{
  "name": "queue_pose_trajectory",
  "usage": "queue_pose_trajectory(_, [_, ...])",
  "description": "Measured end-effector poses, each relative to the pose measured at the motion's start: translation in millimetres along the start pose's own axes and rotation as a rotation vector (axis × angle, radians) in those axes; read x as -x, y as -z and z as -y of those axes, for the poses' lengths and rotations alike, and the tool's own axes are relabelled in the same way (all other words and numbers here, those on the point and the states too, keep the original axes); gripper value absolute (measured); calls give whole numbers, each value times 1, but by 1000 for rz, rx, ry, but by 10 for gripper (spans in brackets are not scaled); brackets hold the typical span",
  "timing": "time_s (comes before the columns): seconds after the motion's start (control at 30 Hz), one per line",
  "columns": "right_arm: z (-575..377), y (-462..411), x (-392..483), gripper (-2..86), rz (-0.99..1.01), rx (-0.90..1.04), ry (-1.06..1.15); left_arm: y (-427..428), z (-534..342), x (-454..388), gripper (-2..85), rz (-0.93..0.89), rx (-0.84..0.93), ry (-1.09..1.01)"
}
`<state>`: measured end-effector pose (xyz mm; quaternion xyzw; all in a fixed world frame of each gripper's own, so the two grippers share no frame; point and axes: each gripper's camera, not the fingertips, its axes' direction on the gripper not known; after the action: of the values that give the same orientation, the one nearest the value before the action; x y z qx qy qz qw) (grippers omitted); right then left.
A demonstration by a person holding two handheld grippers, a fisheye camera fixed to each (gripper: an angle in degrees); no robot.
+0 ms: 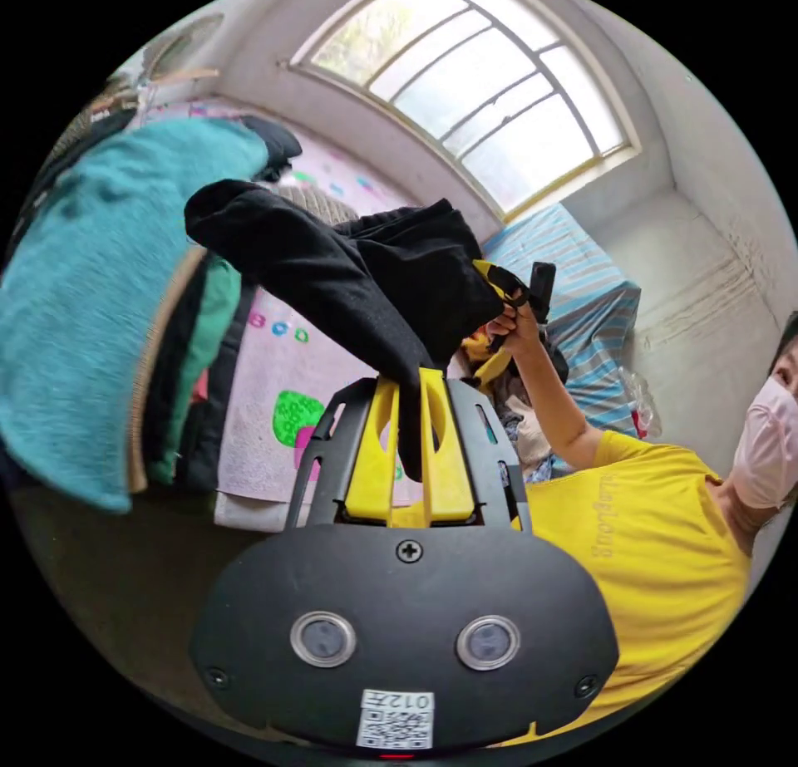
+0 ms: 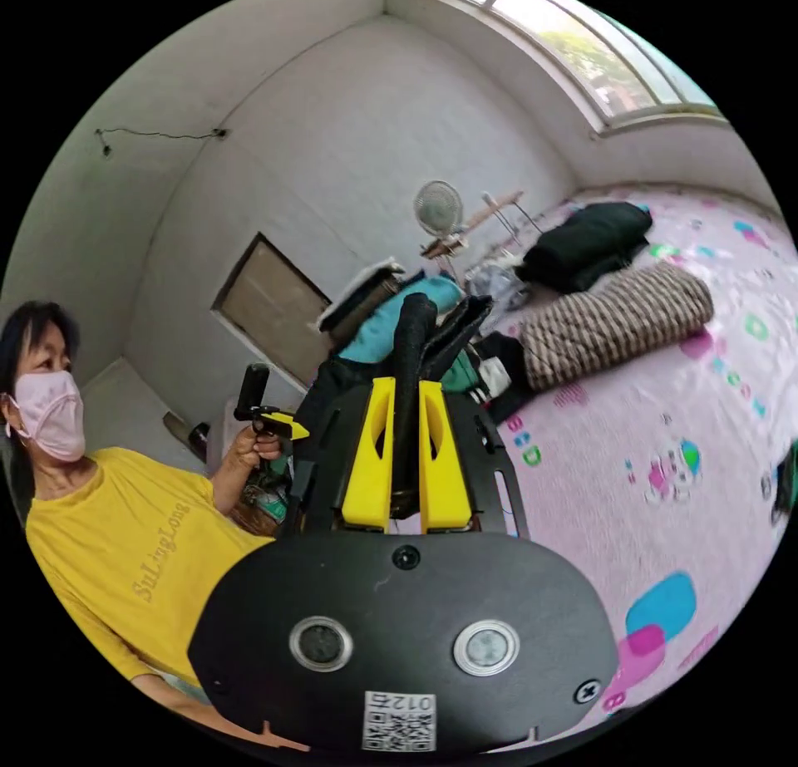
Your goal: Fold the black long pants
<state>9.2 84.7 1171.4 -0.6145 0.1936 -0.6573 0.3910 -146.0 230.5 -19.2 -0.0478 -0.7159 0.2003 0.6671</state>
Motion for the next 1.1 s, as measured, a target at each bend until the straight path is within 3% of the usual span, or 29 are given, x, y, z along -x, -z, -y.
queue_pose_trajectory(0.23, [182, -155, 40, 5, 127, 106, 141, 180, 17, 91, 60, 49, -268, 131])
queue_pose_trajectory(0.53, [246, -335, 18, 6, 91, 378, 141, 235, -7, 242, 64, -7, -302, 410])
queue_pose_trajectory(0.67, [254, -346, -4, 6, 132, 385, 91, 237, -20, 277, 65, -138, -337, 470])
queue_pose_trajectory(0.87, [264, -348, -22, 6, 102, 446, 101, 239, -8, 290, 64, -91, -263, 425])
queue_pose_trajectory(1.0, [236, -343, -85, 7, 212, 369, -240, 215, -29, 346, 58, -378, -314, 524])
queue_pose_trajectory(1.1, [229, -321, -101, 10, 280, 257, -288, 205, -31, 351, 55, -438, -337, 520])
